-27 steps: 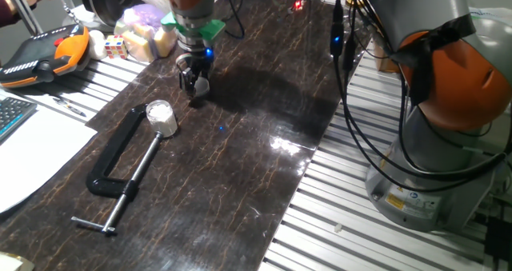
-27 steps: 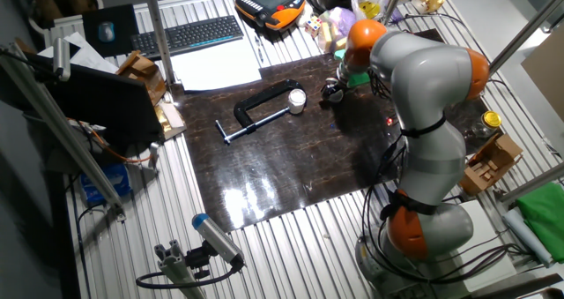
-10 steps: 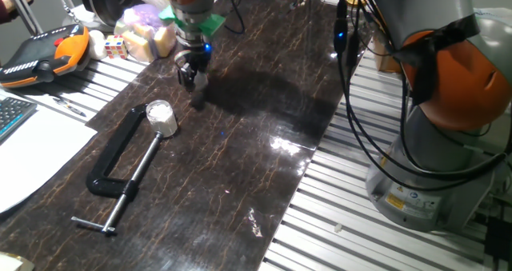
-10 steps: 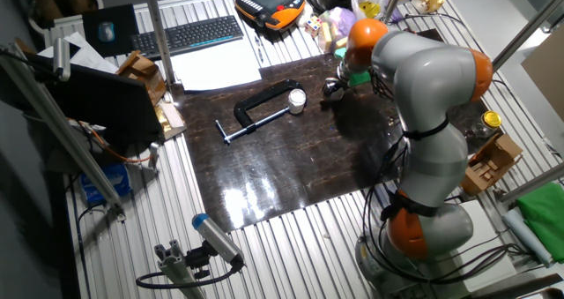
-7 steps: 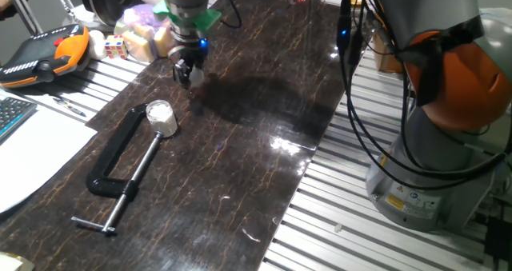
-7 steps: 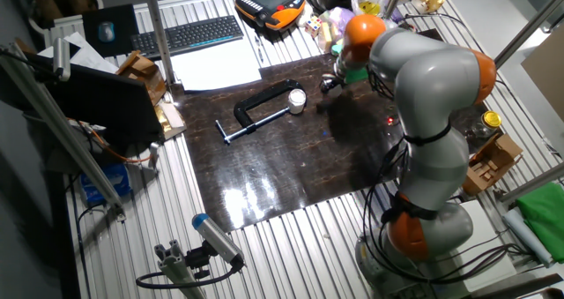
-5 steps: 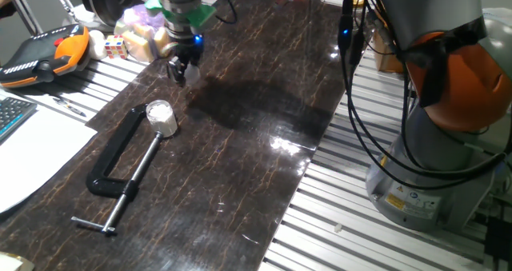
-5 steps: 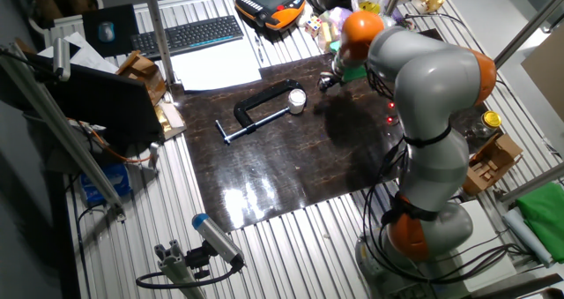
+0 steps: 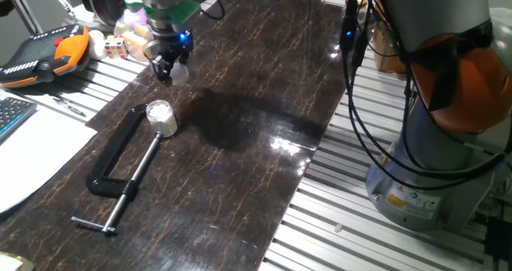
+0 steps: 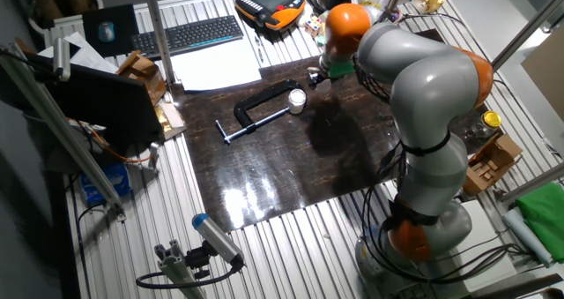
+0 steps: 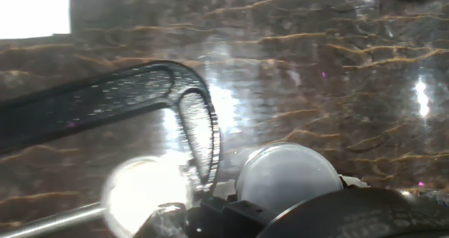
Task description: Screw the lid onto the jar
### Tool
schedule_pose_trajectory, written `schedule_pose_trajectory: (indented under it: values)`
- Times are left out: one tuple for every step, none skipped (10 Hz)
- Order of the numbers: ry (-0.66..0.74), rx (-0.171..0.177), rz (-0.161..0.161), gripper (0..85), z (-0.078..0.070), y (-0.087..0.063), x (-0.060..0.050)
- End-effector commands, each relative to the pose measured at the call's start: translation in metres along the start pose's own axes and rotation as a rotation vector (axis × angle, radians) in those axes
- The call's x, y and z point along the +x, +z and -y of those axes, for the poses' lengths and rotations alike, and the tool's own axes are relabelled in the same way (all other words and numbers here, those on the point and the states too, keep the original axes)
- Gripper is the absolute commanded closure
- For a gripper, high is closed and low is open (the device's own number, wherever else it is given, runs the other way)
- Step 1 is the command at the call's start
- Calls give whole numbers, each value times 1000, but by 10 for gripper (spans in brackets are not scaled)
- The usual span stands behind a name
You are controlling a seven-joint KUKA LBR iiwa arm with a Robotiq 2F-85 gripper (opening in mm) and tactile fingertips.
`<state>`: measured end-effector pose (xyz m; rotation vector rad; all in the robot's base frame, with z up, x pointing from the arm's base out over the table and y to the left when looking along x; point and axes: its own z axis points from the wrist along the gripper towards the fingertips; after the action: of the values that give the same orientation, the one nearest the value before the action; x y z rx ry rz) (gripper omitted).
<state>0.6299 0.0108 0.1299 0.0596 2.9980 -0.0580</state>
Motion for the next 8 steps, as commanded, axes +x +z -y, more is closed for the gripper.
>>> schedule_pose_trajectory:
  values:
    - [2,-5,0,183,-3,-1,1]
    - [9,-11,3,180,-9,0,3]
    - [12,-11,3,177,-13,1,5]
    - [14,-11,1,177,-15,1,7]
    - [14,-11,-1,177,-14,1,7]
    - [14,-11,-5,173,-14,0,7]
    - [16,-9,-10,170,-13,1,7]
    - [18,-6,-17,170,-11,1,6]
